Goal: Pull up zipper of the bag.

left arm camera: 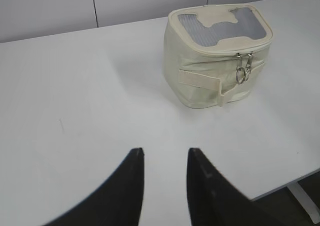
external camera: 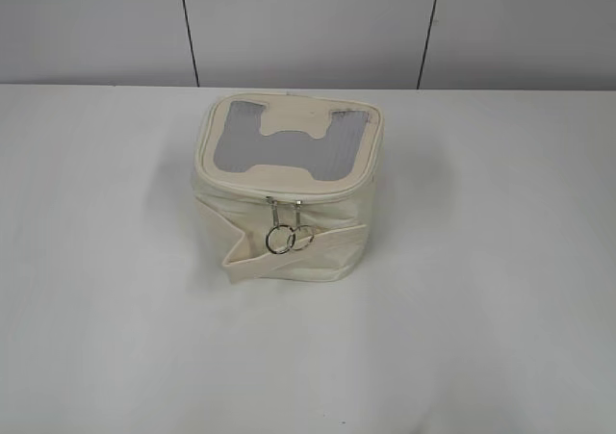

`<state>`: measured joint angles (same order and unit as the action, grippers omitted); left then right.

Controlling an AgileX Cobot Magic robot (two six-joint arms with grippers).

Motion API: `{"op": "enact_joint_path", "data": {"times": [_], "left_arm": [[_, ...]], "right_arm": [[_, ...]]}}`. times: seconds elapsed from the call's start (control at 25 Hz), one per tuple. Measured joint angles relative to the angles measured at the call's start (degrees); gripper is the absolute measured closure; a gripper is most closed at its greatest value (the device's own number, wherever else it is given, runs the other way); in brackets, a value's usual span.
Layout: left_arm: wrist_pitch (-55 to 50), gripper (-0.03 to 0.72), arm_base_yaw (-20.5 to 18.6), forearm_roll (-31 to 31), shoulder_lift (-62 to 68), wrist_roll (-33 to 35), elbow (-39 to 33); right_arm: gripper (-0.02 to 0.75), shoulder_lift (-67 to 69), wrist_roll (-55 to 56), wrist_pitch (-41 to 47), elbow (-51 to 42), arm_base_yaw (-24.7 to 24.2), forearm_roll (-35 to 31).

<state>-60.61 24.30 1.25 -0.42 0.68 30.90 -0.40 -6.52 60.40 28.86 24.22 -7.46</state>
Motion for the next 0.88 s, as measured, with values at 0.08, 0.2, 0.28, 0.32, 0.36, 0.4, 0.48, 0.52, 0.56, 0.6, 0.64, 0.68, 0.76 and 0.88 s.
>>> {"op": "enact_joint_path", "data": {"times": [0.08,0.2,0.28,0.32,0.36,0.4,0.48,0.52,0.56,0.6,0.64,0.68,0.76,0.88], "left_arm": [[0.0,0.449,0.0,0.0,0.0,0.0,0.0],[0.01,0.449,0.0,0.0,0.0,0.0,0.0],[0.01,0.449,0.0,0.0,0.0,0.05,0.0],[0.01,0.449,0.0,-0.05,0.0,0.05,0.0],[0.01,0.449,-0.07,-0.05,0.0,0.05,0.0],[0.01,0.449,-0.41,-0.05,0.0,0.05,0.0],[0.06,0.449,-3.13,-0.05,0.0,0.05,0.0],[0.06,0.449,-5.4,-0.05,0.0,0.05,0.0],[0.06,0.449,-7.52,-0.05,0.0,0.05,0.0],[0.06,0.449,-10.17,-0.05,0.0,0.05,0.0],[0.06,0.449,-12.68,-0.05,0.0,0.05,0.0],[0.06,0.449,-14.73,-0.05,0.0,0.05,0.0],[0.06,0.449,-17.04,-0.05,0.0,0.05,0.0],[0.06,0.449,-17.69,-0.05,0.0,0.05,0.0]], "right_arm": [[0.333,0.0,0.25,-0.06,0.0,0.0,0.08],[0.338,0.0,0.36,-0.06,0.0,0.0,0.13],[0.338,0.0,0.37,-0.06,0.0,0.0,0.13],[0.338,0.0,0.37,-0.06,0.0,0.0,0.13],[0.338,0.0,0.37,-0.06,0.0,-0.09,0.13],[0.338,0.0,0.37,-0.12,0.0,-0.52,0.13],[0.338,0.0,0.42,-0.12,0.0,-2.71,0.08],[0.338,0.0,0.42,-0.12,0.0,-4.53,0.02],[0.338,0.0,0.42,-0.12,0.0,-6.26,-0.03],[0.338,0.0,0.42,-0.12,0.0,-8.4,-0.03],[0.338,0.0,0.42,-0.12,0.0,-10.38,-0.03],[0.338,0.0,0.42,-0.12,0.0,-12.05,-0.03],[0.338,0.0,0.42,-0.12,0.0,-14.28,-0.1],[0.338,0.0,0.42,-0.16,0.0,-15.45,-0.22]]}}
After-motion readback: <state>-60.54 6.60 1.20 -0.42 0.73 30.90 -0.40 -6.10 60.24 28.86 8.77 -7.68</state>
